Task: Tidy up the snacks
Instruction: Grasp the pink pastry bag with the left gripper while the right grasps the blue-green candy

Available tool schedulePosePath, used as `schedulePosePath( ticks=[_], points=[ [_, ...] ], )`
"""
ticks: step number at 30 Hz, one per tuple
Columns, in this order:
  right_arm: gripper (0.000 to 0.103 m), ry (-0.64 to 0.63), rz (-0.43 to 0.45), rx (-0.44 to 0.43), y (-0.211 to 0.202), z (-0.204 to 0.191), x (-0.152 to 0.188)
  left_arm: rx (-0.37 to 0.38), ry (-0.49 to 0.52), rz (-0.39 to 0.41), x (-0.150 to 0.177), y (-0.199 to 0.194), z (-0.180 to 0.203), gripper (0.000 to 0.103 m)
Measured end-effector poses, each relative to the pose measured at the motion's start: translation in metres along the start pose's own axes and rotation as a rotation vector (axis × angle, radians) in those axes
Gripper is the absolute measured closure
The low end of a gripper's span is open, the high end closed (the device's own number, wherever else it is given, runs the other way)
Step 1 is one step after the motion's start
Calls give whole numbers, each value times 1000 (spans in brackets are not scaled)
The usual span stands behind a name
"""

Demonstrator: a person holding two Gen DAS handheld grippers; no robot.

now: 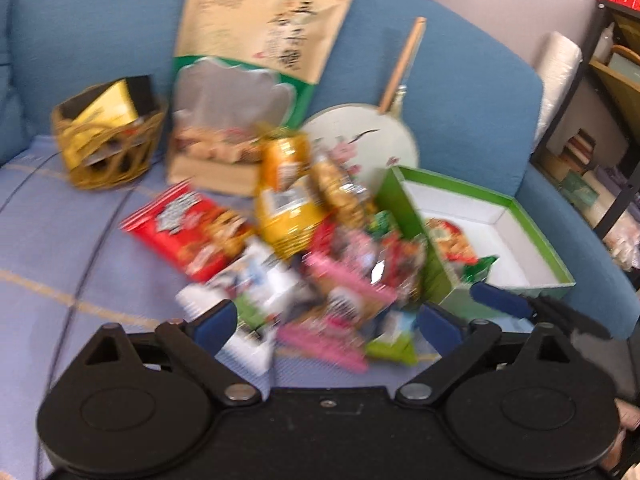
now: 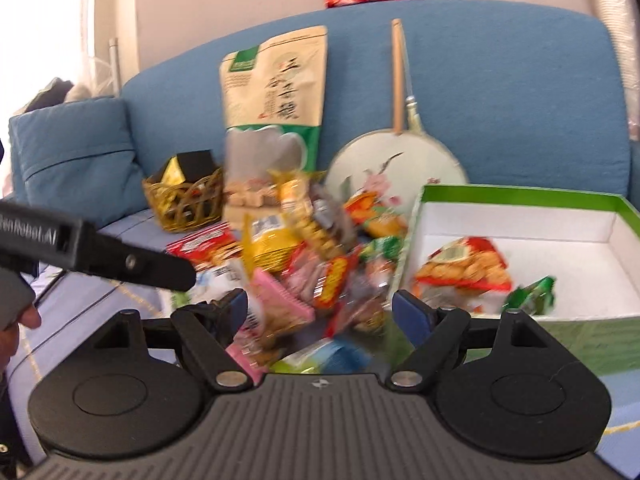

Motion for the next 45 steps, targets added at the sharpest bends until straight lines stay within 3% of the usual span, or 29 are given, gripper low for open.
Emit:
schedulePosePath(
  ticks=[8,14,15,16,18,22,26,28,29,32,35,36,38,45],
  points=[
    [0,118,-171,45,34,-11,31,-49,-37,-29,12,1,-40,0],
    [1,120,-169,79,52,-15,31,-63,20,6,-7,0,-44,0],
    [4,114,-167,79,55,-15,31,-66,26,4,-10,0,-43,0],
    [16,103,-168,76,56,-15,32,-62,31,-1,-10,1,-41,0],
    [29,88,-188,69,53,-13,33,-33,42,-14,-11,3,-33,0],
    [30,22,-210,68,37,-13,38,26,88,-34,-10,12,-11,0],
    [30,-48,-216,76,28,-11,39,85,130,-63,-8,34,11,0],
    [29,-56,-219,100,29,-5,39,89,145,-80,-7,52,15,15],
    [29,-46,-222,110,30,-1,39,79,141,-91,-6,60,14,31],
    [23,17,-232,113,33,9,39,65,97,-130,-3,85,8,45],
    [19,61,-240,95,35,12,41,45,68,-124,-3,97,2,39],
    [12,70,-240,95,36,12,41,48,58,-130,-3,101,1,33],
    [2,69,-235,102,36,10,41,53,63,-146,-1,105,1,32],
    [2,95,-229,105,40,11,42,44,96,-170,2,110,0,32]
  ],
)
Point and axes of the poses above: each gripper's, at about its wrist camera, not at the fingertips, and y roughly the way its jaws point, z to its right, x to its underside, the point moved 5 cm from there along y, roughly the way its jaws point, and after that the axes turned 10 degrees about x, right-handed, at the moved point
